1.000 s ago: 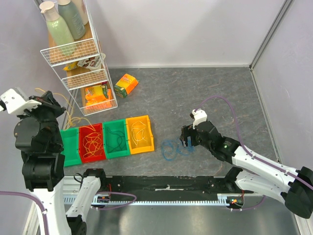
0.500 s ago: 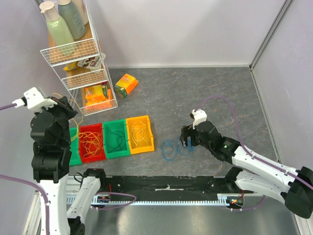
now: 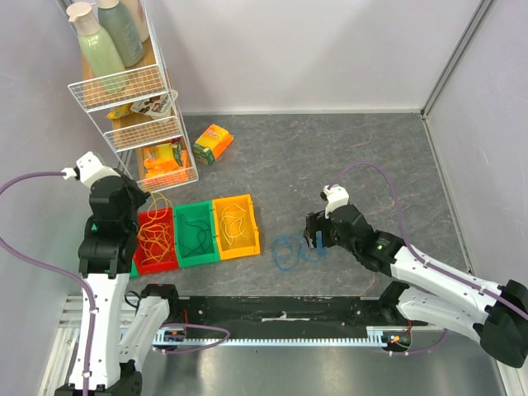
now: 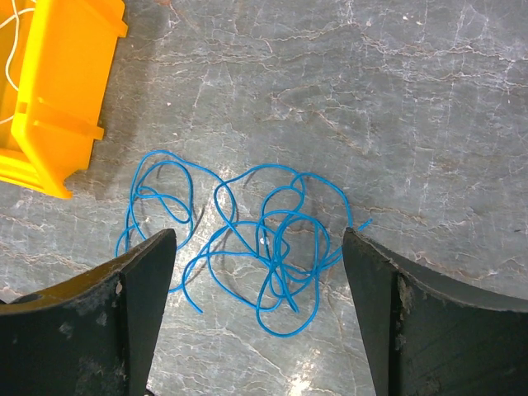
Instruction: Untangle the cables
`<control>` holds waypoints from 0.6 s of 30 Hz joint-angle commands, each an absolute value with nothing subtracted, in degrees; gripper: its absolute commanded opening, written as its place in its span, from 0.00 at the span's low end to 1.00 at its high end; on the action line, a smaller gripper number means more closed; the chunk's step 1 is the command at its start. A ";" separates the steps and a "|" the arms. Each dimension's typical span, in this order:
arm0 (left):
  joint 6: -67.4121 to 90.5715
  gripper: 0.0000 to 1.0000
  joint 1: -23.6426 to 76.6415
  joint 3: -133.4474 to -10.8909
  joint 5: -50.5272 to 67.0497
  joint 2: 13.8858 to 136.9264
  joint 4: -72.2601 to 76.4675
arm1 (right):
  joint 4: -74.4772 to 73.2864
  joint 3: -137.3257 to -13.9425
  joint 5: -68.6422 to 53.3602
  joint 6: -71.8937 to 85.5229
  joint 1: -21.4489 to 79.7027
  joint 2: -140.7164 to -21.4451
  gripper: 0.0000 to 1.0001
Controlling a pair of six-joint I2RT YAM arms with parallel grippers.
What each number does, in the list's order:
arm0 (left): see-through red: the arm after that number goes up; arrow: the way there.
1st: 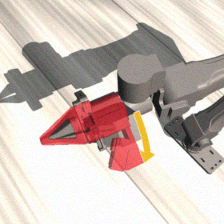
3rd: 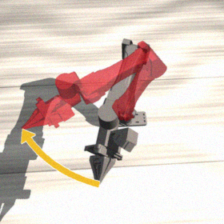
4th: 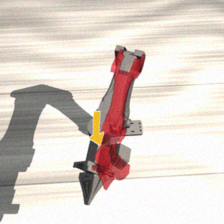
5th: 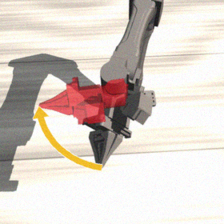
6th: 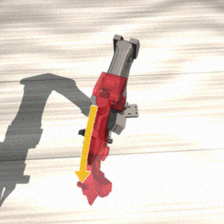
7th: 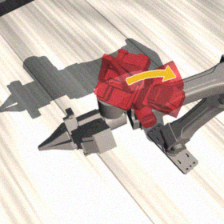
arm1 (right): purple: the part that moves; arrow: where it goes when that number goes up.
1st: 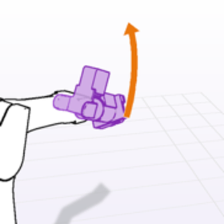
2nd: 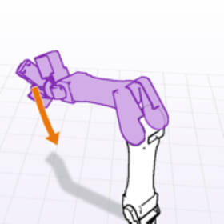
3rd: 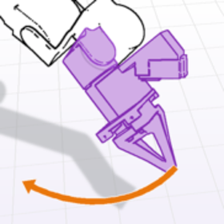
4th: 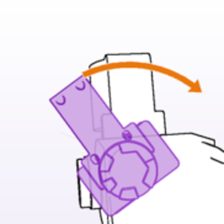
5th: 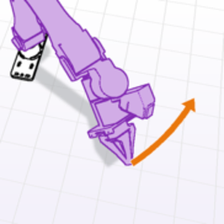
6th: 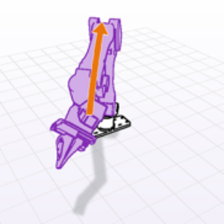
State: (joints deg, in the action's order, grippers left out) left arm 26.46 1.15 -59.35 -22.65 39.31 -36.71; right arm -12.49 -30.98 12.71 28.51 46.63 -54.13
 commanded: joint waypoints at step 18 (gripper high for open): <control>33.14 0.02 1.14 -65.13 -29.71 31.03 -44.92 | -8.53 -31.29 10.72 28.65 46.49 -57.66 0.89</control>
